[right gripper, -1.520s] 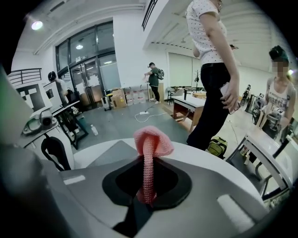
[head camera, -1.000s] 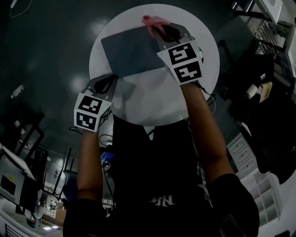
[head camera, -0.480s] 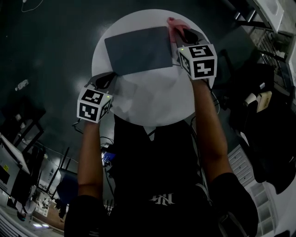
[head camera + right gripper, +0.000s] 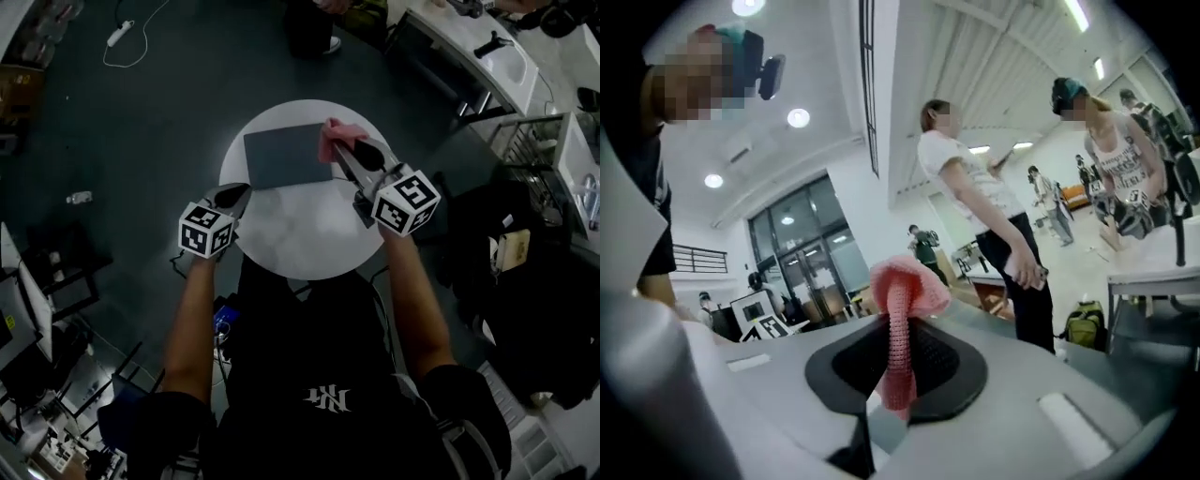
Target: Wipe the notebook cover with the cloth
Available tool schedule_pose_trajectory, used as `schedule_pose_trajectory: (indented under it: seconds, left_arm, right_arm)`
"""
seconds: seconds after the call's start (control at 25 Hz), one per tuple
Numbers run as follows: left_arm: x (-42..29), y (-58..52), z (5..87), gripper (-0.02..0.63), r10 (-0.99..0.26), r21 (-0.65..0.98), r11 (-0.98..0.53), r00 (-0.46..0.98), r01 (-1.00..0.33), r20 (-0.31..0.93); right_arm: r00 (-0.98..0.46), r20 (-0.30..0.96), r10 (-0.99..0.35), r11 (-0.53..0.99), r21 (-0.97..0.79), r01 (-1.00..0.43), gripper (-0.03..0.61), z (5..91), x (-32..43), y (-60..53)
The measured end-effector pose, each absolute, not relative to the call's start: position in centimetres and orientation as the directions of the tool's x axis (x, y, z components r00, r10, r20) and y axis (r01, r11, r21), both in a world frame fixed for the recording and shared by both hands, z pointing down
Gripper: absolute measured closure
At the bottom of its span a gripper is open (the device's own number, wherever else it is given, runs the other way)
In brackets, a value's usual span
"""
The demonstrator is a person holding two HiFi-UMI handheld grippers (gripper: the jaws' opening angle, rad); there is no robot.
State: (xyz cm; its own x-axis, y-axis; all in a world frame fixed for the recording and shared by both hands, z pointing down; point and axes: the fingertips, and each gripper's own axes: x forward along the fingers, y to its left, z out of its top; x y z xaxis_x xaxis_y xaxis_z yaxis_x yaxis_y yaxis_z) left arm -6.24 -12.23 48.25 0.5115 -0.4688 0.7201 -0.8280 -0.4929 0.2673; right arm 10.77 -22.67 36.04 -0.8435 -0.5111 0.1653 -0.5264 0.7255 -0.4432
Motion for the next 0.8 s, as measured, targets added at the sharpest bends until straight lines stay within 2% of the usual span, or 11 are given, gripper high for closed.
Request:
schedule_pose_trajectory:
  seconds: [0.12, 0.24, 0.56, 0.8]
  left_arm:
    - [-4.3, -13.3, 38.6, 0.611, -0.582, 0.267, -0.548, 0.59, -0.793, 0.56]
    - [-2.4, -12.3, 28.8, 0.611, -0.62, 0.259, -0.638, 0.683, -0.725, 0.386]
    - [1.1, -4.9, 8.7, 0.611, -0.501, 0.141, -0.851, 0.863, -0.506, 0.068]
    - [0.8, 3.7, 3.3, 0.611, -0.381, 0.028, -0.924, 0.925, -0.381, -0.005]
  right_arm:
    - [-0.909, 0.013, -0.416, 0.829, -0.404, -0.386, 0.541, 27.7, 9.8, -19.3]
    - [-0.941, -0.092, -0.325, 0.893, -0.358, -0.273, 0.543, 20.5, 8.7, -14.9]
    - [-0.928, -0.197, -0.315, 0.938, -0.21, -0.274, 0.543, 8.3, 9.3, -3.7]
    - [-0.894, -0.257, -0.367, 0.928, -0.162, -0.335, 0.543, 4.7, 8.6, 4.9]
